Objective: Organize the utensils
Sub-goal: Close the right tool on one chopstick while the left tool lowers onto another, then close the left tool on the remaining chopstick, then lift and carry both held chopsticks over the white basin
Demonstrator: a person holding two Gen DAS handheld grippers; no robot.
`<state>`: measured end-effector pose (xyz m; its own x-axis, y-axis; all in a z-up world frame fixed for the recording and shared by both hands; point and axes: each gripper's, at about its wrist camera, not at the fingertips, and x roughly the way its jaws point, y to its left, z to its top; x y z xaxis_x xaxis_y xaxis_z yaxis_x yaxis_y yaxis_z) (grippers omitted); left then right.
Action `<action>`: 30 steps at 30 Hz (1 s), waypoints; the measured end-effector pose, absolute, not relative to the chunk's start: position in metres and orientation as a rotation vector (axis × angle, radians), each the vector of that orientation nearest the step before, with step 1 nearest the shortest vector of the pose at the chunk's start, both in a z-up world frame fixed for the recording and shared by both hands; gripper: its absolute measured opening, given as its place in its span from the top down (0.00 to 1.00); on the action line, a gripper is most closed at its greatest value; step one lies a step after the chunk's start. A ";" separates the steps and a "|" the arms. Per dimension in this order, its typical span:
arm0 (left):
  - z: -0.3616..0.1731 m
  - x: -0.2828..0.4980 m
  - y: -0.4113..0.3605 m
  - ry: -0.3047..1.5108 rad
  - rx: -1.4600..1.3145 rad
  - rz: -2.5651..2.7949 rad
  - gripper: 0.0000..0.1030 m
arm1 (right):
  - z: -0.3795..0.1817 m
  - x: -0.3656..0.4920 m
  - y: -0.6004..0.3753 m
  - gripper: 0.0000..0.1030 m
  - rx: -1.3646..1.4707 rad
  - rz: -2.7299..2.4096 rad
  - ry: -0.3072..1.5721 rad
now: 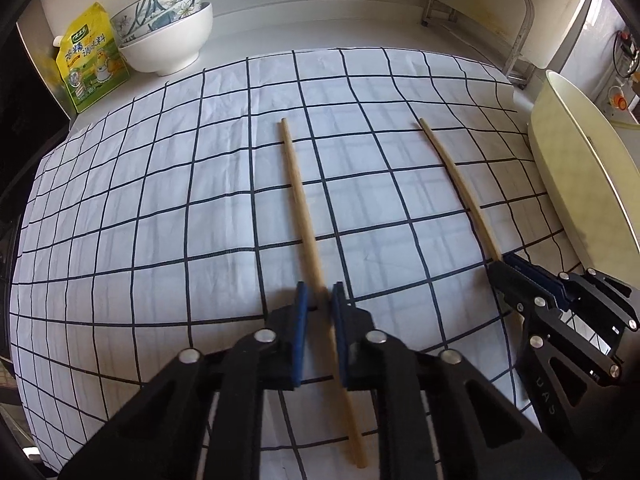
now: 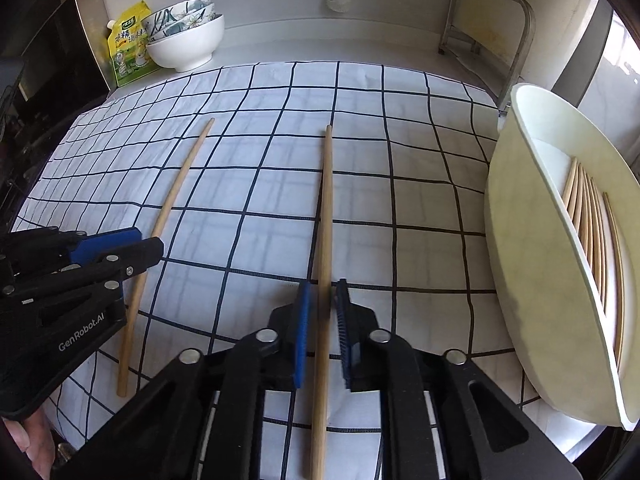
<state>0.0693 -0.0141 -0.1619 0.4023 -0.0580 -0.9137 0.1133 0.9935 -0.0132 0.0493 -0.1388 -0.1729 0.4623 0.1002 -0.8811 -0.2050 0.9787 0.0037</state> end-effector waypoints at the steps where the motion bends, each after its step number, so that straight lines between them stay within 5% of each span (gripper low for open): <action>1: -0.162 0.069 -0.015 1.153 0.058 -0.111 0.92 | -0.173 0.051 -0.139 0.94 -0.102 0.195 1.080; 18: -0.109 0.058 -0.002 1.148 0.000 -0.221 0.93 | -0.103 0.035 -0.154 0.94 0.082 0.271 1.029; 30: -0.039 0.089 -0.096 0.979 0.070 -0.411 0.93 | -0.048 0.034 -0.255 0.94 0.167 0.073 0.888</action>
